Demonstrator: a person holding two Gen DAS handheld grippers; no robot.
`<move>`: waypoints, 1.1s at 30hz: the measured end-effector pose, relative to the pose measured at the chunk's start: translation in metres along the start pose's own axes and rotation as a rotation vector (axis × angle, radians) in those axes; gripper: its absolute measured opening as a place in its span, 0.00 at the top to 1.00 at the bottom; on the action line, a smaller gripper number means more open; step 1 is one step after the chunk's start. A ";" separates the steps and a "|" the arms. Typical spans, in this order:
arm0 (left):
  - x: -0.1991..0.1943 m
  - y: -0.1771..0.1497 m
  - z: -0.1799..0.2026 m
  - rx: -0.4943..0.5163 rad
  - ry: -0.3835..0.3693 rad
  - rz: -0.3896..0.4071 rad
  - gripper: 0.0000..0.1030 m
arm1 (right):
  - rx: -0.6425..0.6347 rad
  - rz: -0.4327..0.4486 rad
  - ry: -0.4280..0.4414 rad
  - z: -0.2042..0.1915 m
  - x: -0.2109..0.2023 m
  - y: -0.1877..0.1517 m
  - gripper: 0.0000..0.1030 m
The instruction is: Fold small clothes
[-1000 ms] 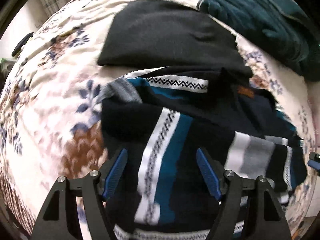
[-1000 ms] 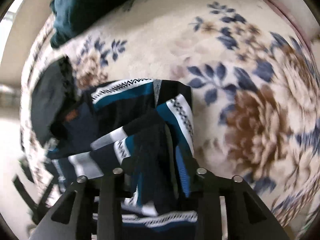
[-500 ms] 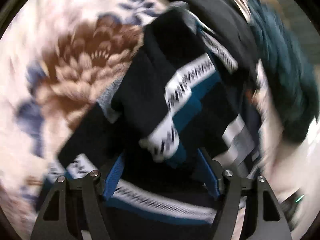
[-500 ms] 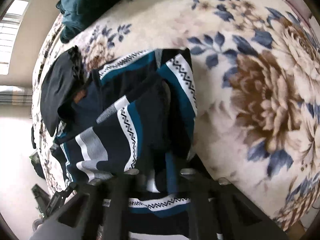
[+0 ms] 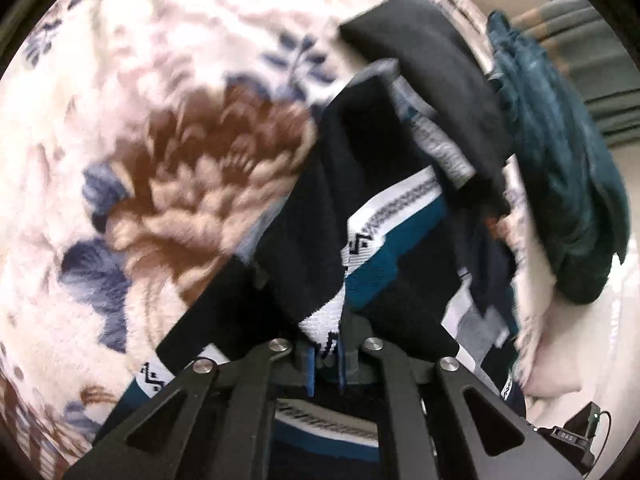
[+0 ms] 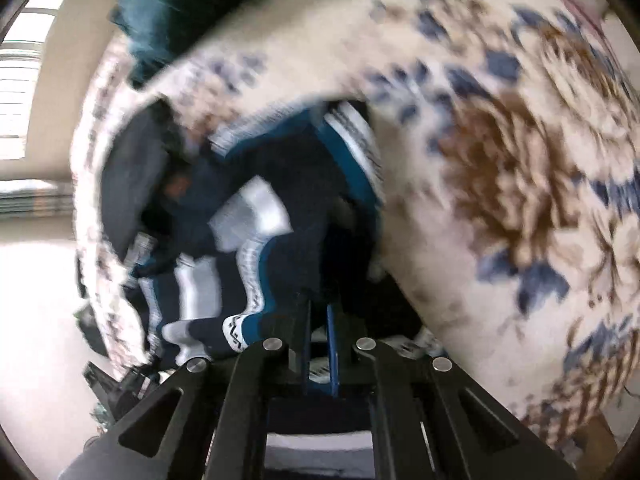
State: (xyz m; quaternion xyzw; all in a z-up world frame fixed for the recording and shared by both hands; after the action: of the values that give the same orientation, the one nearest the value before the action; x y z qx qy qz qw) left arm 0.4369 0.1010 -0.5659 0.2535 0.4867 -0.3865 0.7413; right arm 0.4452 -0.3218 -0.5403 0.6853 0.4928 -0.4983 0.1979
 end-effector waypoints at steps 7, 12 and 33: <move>0.000 -0.003 0.007 0.074 0.019 0.008 0.95 | -0.124 -0.017 -0.159 -0.014 0.006 0.002 0.68; 0.000 -0.005 0.004 0.082 0.027 0.009 0.95 | -0.118 0.032 -0.118 -0.027 0.005 0.035 0.66; -0.048 -0.024 0.021 0.239 0.106 0.005 0.72 | -0.044 -0.001 0.006 -0.019 0.016 0.053 0.58</move>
State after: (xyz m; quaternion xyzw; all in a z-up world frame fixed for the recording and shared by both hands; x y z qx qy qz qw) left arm 0.4178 0.0870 -0.5137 0.3614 0.4750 -0.4260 0.6799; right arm 0.5012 -0.3228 -0.5585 0.6820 0.5046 -0.4855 0.2110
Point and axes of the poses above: each gripper's, at about its wrist camera, not at the fingertips, and x roughly the way its jaws point, z to its right, y to its top, the point moved 3 cm from there along x, roughly the way its jaws point, and after that the axes turned 6 degrees about -z, right-handed, at the moved point
